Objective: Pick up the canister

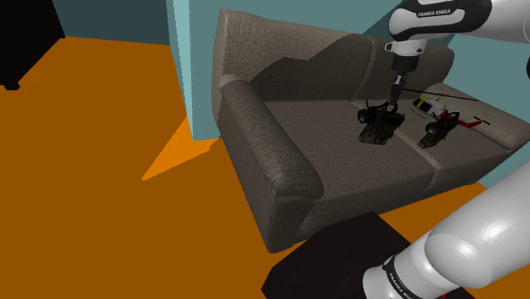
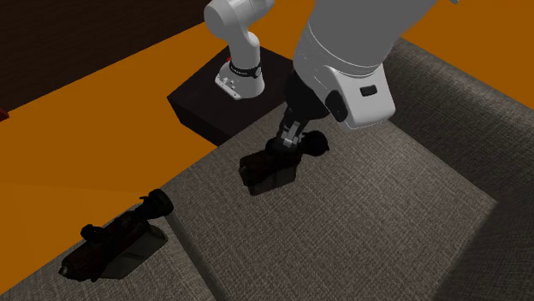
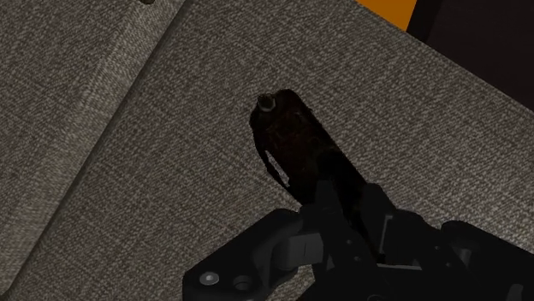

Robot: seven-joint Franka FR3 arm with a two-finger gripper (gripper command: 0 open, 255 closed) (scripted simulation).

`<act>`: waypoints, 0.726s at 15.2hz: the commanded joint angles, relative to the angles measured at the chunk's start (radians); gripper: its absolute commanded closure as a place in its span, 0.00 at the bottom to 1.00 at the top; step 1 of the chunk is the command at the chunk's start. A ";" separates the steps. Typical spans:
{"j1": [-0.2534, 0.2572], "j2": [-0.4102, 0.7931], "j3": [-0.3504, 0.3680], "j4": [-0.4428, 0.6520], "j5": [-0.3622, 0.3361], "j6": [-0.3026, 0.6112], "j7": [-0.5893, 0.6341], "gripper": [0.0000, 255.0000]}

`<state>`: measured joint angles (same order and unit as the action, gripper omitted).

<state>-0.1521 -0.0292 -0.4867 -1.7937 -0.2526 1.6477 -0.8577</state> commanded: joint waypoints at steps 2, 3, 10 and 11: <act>0.000 0.004 0.000 0.043 0.002 -0.038 -0.010 1.00; 0.000 0.005 0.000 0.058 0.003 -0.051 -0.013 1.00; 0.000 0.020 0.000 0.167 0.010 -0.144 -0.037 1.00; 0.000 0.024 0.000 0.184 0.011 -0.158 -0.041 1.00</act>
<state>-0.1519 -0.0066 -0.4866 -1.6273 -0.2421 1.5058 -0.8945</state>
